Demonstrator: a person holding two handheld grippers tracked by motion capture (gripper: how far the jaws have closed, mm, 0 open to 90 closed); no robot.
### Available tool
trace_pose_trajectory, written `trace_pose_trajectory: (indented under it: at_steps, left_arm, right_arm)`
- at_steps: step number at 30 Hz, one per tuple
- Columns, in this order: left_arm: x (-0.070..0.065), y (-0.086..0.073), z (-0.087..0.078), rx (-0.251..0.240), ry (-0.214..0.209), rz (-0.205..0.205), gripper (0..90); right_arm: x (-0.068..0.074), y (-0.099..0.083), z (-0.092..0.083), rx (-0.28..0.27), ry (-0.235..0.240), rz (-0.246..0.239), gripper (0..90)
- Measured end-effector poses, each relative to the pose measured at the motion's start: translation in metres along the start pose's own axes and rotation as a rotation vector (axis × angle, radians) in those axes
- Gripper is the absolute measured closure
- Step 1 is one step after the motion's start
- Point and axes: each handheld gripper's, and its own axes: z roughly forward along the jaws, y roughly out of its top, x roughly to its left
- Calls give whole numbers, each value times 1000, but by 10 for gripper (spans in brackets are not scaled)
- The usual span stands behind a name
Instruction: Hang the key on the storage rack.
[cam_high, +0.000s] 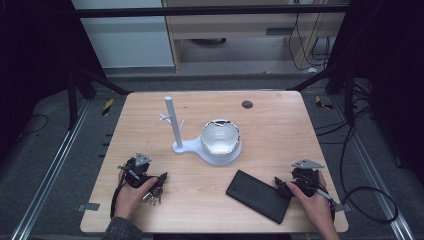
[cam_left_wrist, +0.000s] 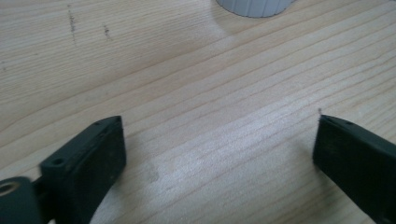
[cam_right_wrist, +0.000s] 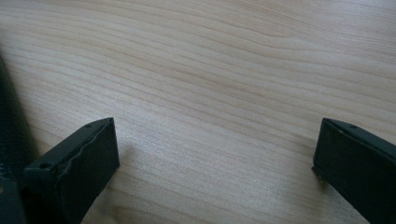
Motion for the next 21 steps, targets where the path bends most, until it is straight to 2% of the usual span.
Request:
trace_pose_trajectory:
  at_steps: [2,3,4,5,6,8,9,12,14,16,18,21]
  left_arm:
    - [0,0,-2,-1,-5,2,50]
    - [-2,2,-8,-22,3,26,48]
    - [-2,2,-8,-22,3,26,47]
    - [-8,3,-15,-37,30,71,47]
    - [-8,3,-15,-37,30,71,48]
    - [-12,3,-21,-38,13,84,51]
    - [-14,3,-25,-10,-8,86,66]
    - [-18,6,-30,-2,-19,81,82]
    - [-23,10,-37,28,-24,100,95]
    - [-28,14,-41,80,-21,142,93]
    - [-33,17,-44,141,-43,169,86]
    - [-39,20,-47,199,-65,215,66]
  right_arm:
    - [0,0,0,0,0,0,4]
    - [0,-1,0,-1,-1,1,4]
    - [0,-1,0,-1,-1,1,4]
    - [0,-1,-1,-1,-2,-2,4]
    - [0,-1,-1,-1,-2,-2,4]
    - [0,-1,-1,-1,-2,-1,4]
    - [1,-1,-1,0,-3,-1,4]
    - [1,-1,-1,0,-3,-1,4]
    - [1,-1,-1,1,-3,3,4]
    - [1,-1,-1,2,1,5,4]
    - [1,-2,-1,0,-1,-3,4]
    - [1,-2,-2,0,1,-4,4]
